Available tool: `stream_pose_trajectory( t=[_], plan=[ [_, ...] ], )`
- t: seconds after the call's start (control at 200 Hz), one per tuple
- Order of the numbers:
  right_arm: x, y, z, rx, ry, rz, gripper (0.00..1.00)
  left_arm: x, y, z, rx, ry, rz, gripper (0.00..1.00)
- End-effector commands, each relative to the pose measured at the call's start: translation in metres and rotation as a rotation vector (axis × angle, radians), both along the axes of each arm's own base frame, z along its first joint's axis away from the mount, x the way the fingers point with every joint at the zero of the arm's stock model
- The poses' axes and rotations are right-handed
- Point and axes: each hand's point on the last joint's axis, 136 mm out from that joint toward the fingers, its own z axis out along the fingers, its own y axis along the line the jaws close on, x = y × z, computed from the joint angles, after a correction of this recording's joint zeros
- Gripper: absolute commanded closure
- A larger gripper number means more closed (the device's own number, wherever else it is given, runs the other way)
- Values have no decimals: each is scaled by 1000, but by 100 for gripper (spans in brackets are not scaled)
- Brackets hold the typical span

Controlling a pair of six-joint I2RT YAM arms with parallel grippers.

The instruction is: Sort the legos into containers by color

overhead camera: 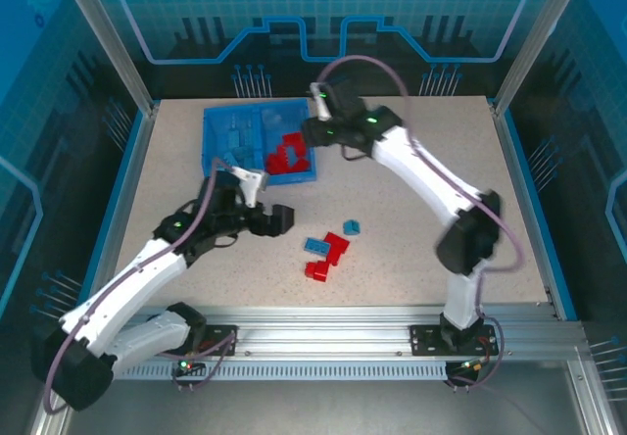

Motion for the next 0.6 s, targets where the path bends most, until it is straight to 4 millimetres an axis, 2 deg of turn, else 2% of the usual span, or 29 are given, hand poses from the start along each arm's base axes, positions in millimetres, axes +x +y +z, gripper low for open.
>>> stream_pose_trajectory(
  t=[0.0, 0.125, 0.205, 0.245, 0.3, 0.385, 0.49, 0.595],
  plan=[
    [-38, -80, -10, 68, 73, -176, 39, 14, -40, -7, 31, 17, 4, 1],
    [-96, -155, -32, 185, 167, -337, 33, 25, -85, -41, 80, 141, -9, 1],
    [-132, -190, -46, 203, 209, -434, 24, 33, -111, -60, 117, 185, -27, 1],
    [-147, -201, -52, 208, 221, -460, 21, 36, -126, -68, 127, 203, -49, 2],
    [-163, -211, -57, 213, 233, -486, 15, 40, -144, -77, 159, 207, -86, 1],
    [-177, -218, -60, 225, 231, -503, 7, 48, -165, -92, 241, 185, -161, 1],
    [-184, -222, -60, 227, 231, -507, 3, 59, -175, -113, 349, 185, -254, 1],
    [-185, -222, -59, 221, 232, -504, 2, 58, -175, -134, 460, 230, -361, 2]
  ],
)
